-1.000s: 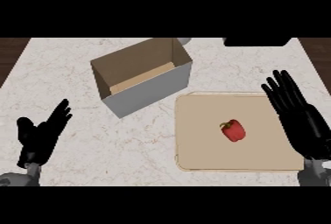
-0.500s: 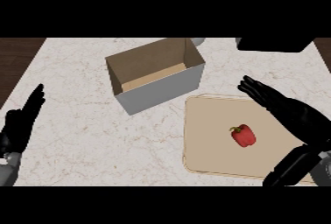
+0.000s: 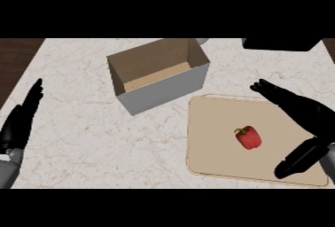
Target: Pick the bell pepper from the tray and place it in the cardboard box
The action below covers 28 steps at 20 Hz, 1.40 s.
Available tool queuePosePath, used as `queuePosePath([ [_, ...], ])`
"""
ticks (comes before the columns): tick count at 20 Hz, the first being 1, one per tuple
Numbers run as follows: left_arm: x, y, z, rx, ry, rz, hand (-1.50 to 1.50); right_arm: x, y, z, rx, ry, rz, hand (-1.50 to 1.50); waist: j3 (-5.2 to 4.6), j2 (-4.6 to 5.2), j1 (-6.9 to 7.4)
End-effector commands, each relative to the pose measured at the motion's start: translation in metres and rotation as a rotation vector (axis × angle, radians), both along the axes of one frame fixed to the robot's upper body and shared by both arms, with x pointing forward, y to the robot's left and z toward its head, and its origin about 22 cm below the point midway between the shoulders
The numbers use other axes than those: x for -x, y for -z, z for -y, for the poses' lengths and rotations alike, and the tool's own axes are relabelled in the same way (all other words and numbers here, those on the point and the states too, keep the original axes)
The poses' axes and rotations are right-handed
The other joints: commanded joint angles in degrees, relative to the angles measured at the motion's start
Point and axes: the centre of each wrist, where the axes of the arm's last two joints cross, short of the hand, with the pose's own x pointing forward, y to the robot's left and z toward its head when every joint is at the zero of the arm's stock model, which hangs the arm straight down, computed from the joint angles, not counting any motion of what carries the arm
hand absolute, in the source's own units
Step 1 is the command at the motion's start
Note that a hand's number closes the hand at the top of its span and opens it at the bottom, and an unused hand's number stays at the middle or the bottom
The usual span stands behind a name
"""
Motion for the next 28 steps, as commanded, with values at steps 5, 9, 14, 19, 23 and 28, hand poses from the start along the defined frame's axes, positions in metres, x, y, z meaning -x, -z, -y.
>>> queuePosePath([
  [5, -0.006, 0.001, 0.009, -0.012, 0.011, 0.012, 0.00, -0.019, -0.032, 0.010, 0.325, -0.161, 0.286, -1.50, -0.28, 0.05, 0.98],
  [9, -0.003, 0.013, 0.022, -0.003, 0.023, 0.001, 0.00, -0.021, -0.019, 0.007, 0.513, -0.231, 0.362, -1.50, -0.45, -0.15, 1.21],
  [14, -0.009, -0.002, 0.004, -0.030, -0.001, -0.005, 0.00, -0.028, -0.004, 0.028, 0.728, -0.294, 0.449, -1.50, -0.57, -0.52, 0.18],
  [19, 0.005, 0.026, 0.015, -0.024, -0.017, -0.006, 0.00, -0.050, 0.034, -0.003, 0.803, -0.349, 0.480, -1.50, -0.70, -0.76, 0.02],
  [23, 0.004, 0.008, -0.005, -0.039, -0.029, -0.015, 0.00, -0.060, 0.057, -0.003, 0.817, -0.343, 0.518, -1.50, -0.69, -1.20, -1.16],
  [28, 0.005, 0.014, -0.004, -0.031, -0.044, -0.010, 0.00, -0.075, 0.070, -0.019, 0.817, -0.358, 0.521, -1.50, -0.74, -1.31, -1.96],
])
